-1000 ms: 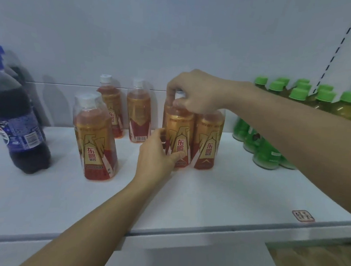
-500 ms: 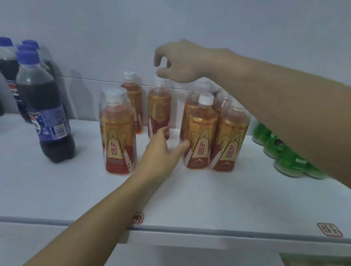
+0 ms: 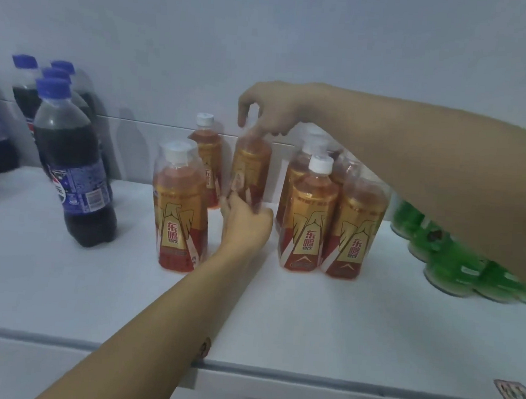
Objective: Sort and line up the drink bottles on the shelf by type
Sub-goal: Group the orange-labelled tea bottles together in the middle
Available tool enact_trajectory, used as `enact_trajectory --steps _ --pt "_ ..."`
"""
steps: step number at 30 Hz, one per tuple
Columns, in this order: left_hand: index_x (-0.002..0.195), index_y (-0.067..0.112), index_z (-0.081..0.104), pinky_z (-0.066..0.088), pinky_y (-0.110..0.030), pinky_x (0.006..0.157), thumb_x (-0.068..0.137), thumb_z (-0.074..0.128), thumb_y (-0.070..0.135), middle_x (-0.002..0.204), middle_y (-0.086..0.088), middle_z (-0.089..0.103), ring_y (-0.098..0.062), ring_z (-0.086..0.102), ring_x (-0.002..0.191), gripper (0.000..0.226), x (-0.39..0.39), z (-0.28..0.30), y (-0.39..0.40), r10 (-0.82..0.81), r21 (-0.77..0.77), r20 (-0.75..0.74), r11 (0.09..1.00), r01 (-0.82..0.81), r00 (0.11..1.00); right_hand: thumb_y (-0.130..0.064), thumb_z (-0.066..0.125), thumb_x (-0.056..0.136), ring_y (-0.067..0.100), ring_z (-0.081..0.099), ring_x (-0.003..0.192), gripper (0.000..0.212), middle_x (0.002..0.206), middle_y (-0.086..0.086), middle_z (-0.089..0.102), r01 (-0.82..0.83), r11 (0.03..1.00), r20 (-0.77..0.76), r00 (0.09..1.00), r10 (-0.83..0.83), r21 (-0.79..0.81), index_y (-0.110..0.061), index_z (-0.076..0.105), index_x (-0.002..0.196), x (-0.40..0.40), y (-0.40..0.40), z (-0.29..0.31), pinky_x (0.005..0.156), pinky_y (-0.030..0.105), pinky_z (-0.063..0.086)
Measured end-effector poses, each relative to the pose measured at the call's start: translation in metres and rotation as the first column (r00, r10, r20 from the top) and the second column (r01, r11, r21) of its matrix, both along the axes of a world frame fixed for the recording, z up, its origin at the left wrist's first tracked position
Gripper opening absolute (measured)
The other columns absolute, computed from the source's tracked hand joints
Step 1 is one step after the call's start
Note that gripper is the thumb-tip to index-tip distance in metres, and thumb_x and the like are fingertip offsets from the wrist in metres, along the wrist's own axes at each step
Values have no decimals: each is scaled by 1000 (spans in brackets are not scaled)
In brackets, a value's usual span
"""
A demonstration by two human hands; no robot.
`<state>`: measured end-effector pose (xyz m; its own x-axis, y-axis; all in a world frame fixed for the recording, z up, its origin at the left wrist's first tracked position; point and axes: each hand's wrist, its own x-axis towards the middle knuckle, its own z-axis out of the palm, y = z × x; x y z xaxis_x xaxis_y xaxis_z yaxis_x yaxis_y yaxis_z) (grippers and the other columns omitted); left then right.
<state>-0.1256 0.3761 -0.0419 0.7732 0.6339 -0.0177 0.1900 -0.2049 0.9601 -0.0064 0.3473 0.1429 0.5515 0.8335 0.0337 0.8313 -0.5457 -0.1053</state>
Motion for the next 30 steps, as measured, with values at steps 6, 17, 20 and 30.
enact_trajectory --steps 6,17,20,30 --pt "129 23 55 52 -39 92 90 56 30 127 -1 60 -20 63 108 40 12 -4 -2 -89 36 -15 995 90 996 -27 83 82 18 66 69 26 110 0 61 -9 998 -9 1000 8 -59 -33 71 105 25 -13 12 56 23 51" --pt "137 26 51 41 -30 98 104 40 21 127 9 58 -8 54 112 35 4 -8 0 -153 139 54 980 145 987 -38 69 92 20 57 100 32 112 -6 59 -102 993 217 970 111 -50 -35 63 123 32 -29 7 87 32 44" --pt "140 35 49 39 -31 107 108 31 38 129 17 56 -4 51 119 37 -4 -3 -2 -172 -28 152 984 178 973 -44 63 92 18 60 95 23 106 -6 66 -130 991 256 959 125 2 -32 65 111 17 -55 21 82 30 43" --pt "155 25 34 32 -31 113 107 24 46 154 5 44 -16 39 145 53 -12 8 -27 -323 -293 230 877 382 918 -49 66 91 -1 60 82 28 107 -8 67 -139 978 139 977 161 -156 -37 67 116 6 -96 3 78 27 46"
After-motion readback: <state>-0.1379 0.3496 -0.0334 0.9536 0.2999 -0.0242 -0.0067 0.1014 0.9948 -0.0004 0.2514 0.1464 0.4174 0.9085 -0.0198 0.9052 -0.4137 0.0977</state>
